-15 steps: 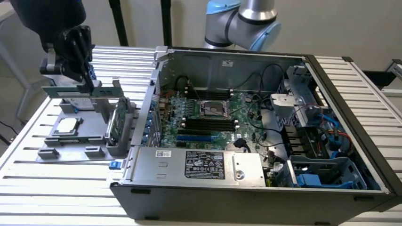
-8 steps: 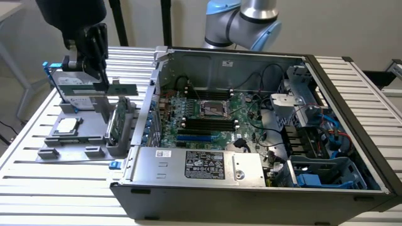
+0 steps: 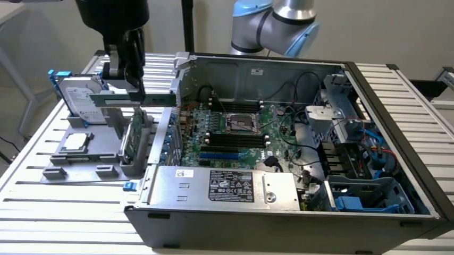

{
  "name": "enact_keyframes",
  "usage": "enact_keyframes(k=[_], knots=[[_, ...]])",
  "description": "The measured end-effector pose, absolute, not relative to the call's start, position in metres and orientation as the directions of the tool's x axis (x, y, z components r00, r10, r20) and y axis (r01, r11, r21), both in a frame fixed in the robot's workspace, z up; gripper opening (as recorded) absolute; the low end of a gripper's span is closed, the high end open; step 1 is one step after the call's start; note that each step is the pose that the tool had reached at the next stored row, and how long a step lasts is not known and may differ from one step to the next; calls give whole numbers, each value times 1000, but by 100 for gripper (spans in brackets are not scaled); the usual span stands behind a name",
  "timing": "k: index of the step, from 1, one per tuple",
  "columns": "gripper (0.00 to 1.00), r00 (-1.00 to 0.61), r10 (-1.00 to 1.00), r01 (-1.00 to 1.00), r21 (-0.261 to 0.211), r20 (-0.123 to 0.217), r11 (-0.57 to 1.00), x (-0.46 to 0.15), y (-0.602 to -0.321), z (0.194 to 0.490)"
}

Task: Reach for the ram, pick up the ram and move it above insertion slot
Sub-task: 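Pick up the ram and move it above insertion slot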

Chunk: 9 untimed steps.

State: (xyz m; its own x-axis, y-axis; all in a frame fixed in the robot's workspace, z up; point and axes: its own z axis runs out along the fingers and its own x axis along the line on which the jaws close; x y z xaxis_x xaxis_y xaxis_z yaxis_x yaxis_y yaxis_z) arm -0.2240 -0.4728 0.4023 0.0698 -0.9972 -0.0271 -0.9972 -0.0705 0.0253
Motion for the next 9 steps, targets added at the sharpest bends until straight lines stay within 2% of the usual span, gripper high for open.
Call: enact_keyframes(k=[9], knots=[[13,70,-997,-997,26,-34,-71,-183,-468,402]])
